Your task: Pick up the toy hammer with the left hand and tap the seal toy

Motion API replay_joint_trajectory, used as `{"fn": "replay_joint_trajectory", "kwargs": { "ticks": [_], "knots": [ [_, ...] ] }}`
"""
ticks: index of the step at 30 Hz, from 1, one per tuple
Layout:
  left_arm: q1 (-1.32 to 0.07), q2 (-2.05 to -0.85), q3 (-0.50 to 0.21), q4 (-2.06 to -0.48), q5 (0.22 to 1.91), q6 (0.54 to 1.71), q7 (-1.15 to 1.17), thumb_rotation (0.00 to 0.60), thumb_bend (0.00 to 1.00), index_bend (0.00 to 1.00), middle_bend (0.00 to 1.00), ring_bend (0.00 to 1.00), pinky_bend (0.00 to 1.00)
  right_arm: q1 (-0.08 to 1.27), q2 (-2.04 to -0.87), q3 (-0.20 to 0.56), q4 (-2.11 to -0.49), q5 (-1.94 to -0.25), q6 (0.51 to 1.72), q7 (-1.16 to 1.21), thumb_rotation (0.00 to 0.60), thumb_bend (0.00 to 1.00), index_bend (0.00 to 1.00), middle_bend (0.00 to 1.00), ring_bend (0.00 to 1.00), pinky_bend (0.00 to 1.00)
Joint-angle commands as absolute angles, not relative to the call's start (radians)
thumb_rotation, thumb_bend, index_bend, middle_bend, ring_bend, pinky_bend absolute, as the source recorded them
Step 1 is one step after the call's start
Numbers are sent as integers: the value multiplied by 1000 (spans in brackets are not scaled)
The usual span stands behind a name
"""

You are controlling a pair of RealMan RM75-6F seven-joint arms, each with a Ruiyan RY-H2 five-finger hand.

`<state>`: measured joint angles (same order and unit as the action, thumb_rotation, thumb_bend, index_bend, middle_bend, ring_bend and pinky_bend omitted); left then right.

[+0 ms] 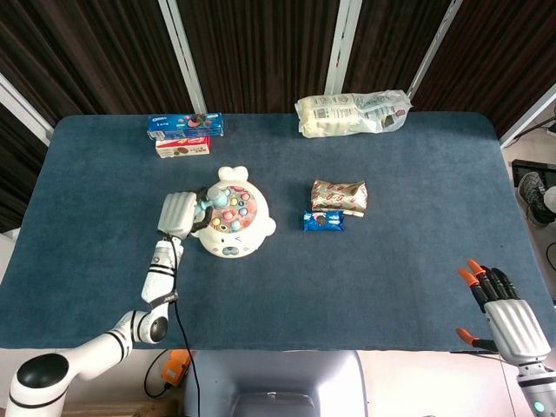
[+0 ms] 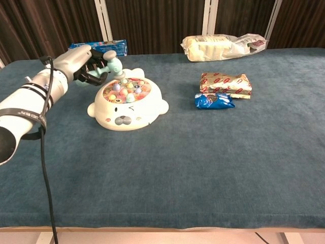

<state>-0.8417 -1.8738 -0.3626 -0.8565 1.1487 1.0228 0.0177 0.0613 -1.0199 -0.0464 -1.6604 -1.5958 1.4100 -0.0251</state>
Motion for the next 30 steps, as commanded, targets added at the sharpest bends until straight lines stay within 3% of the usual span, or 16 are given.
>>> {"fn": "replay_joint_trajectory", "kwargs": {
  "ticks": [1,12,21,30],
  "knots": [
    [-782,-1824,-314,-936,1187,1079,41,600,839,703,935,1000,1000,62,-1022,-47,-1662,-1595,1409,-28,600,321,0,0,0,0],
    [-599,-1784,-155,-1002,1230,1179,126,600,820,704,930,1000,1000,64,-1027,-52,-1666,-1601,1400,-43,600,320,0,0,0,0],
    [-562,-1822,-134,-902,1248,1163,83,600,819,699,903,1000,1000,66,-1028,-55,-1666,-1605,1398,-43,600,320,0,0,0,0],
    [-549,-1844,-134,-857,1266,1144,50,600,761,620,751,955,999,66,-1029,-54,-1667,-1602,1397,-44,600,320,0,0,0,0]
  ]
}}
